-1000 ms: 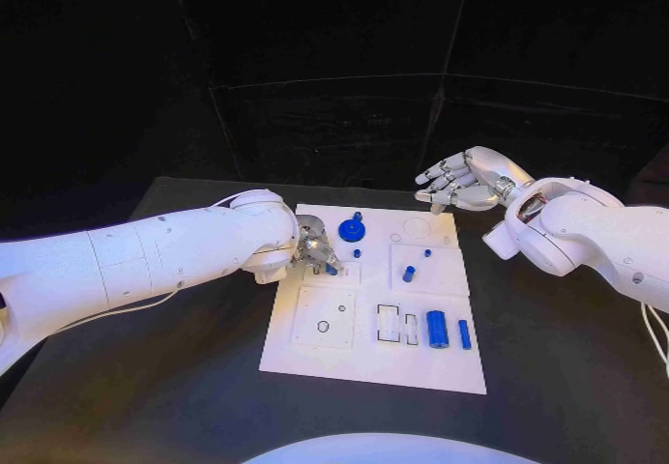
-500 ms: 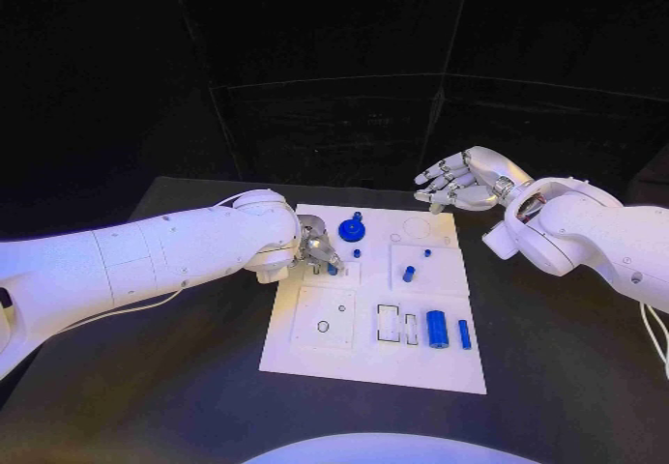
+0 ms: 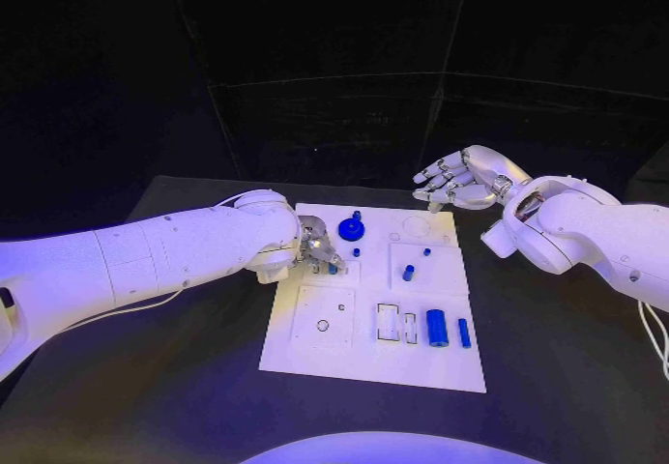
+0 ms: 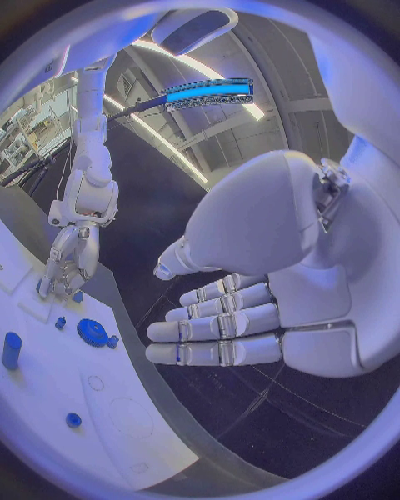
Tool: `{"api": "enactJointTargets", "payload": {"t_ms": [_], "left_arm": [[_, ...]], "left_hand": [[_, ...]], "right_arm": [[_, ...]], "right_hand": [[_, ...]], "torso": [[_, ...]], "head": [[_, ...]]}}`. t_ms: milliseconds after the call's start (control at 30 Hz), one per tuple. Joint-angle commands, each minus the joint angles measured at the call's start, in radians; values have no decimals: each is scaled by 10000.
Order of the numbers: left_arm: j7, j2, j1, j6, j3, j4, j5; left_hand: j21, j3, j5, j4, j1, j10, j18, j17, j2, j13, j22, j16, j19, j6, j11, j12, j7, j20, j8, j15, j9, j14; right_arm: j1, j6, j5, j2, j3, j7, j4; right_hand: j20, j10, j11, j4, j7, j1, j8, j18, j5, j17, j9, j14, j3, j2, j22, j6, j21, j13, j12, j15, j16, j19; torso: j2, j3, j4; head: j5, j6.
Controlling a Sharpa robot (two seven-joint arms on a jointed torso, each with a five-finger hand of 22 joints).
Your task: Assemble the parts on the task board
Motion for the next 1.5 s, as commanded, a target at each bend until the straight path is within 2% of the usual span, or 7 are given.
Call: {"api": "enactJointTargets", "payload": {"t_ms": [33, 467, 800, 1000, 1133, 1267, 1500], "left_arm": [[-65, 21, 11, 82, 4, -32, 71], [-11, -2, 14, -90, 8, -92, 73], [100, -252, 49, -210, 46, 194, 259], [51, -469, 176, 231, 504, 329, 375], [-200, -458, 493, 1166, 688, 46, 416], [-348, -229, 769, 1820, 761, -618, 432], [-492, 325, 943, 2310, 801, -1836, 429]], "left_hand": [[44, -93, -33, 116, -128, 24, -169, 2634, -25, -33, 14, 62, 46, 86, -47, 18, -15, -43, 69, -56, 4, 1058], [1, -2097, -105, 764, -245, 29, -164, 2634, -221, -109, 7, 62, 38, 121, -76, 41, -52, -78, 170, -85, -19, 1058], [-38, -3643, -546, 1225, -6, 15, -160, 2634, -395, -146, 1, 62, 35, 98, -115, 51, -91, -129, 177, -128, -62, 1058], [-379, -4166, -533, 1234, 602, -317, -83, 2545, -279, -558, -484, 26, -120, -437, 17, -210, 80, -92, -108, -45, -187, 1037], [-633, -4437, -532, 1279, 902, -542, -36, 2407, -169, -781, -831, -32, -243, -1123, 231, -346, 347, 11, -652, 116, -451, 1004], [-725, -4752, -541, 1366, 1177, -616, -25, 2381, 19, -777, -924, -43, -277, -1291, 402, -300, 541, 159, -1024, 284, -701, 998], [-750, -5045, -546, 1497, 1338, -624, -7, 2394, 233, -715, -932, -38, -275, -1195, 455, -213, 585, 244, -1192, 333, -856, 1002]], "right_arm": [[22, 50, 31, 11, 6, 46, 9], [22, 82, 41, -7, 6, 71, 9], [22, 115, 43, 5, 5, 78, -19], [22, 103, 43, 10, 5, 104, -70], [22, 71, 43, 41, 5, 135, -115], [22, 60, 43, 72, 5, 146, -144], [21, 69, 43, 123, 5, 154, -185]], "right_hand": [[83, -59, -1, -68, 135, 95, 49, 81, 48, -36, -6, -2, -10, -5, -14, -92, -54, -10, 54, 65, -44, -18], [185, -206, 74, -36, 194, -10, 147, 54, 41, -547, -6, -396, -60, -30, -171, -205, -341, -2, 170, 188, -50, -234], [200, -242, 80, -87, 200, 41, 171, 61, 38, -649, -7, -433, -54, -54, -201, -231, -391, -3, 196, 195, -41, -249], [204, -248, 83, -90, 202, 41, 176, 61, 37, -671, -7, -445, -56, -56, -208, -235, -402, -3, 202, 200, -43, -254], [213, -249, 82, -110, 201, 62, 198, 63, 55, -729, -4, -472, -44, -50, -225, -236, -431, -2, 225, 205, -43, -264], [215, -250, 82, -118, 200, 72, 206, 64, 62, -749, -3, -480, -39, -48, -231, -235, -441, -2, 232, 206, -42, -267], [216, -251, 82, -123, 200, 77, 210, 65, 67, -762, -2, -485, -36, -47, -235, -235, -447, -2, 237, 207, -42, -269]], "torso": [[1, -2, 1], [6, -8, -9], [-8, -18, 15], [-9, -19, 35], [-7, -9, 29], [7, 8, -6], [25, -20, -8]], "head": [[-1, 10], [-4, -1], [-44, 26], [-92, 48], [-53, 80], [-30, 95], [-8, 122]]}}
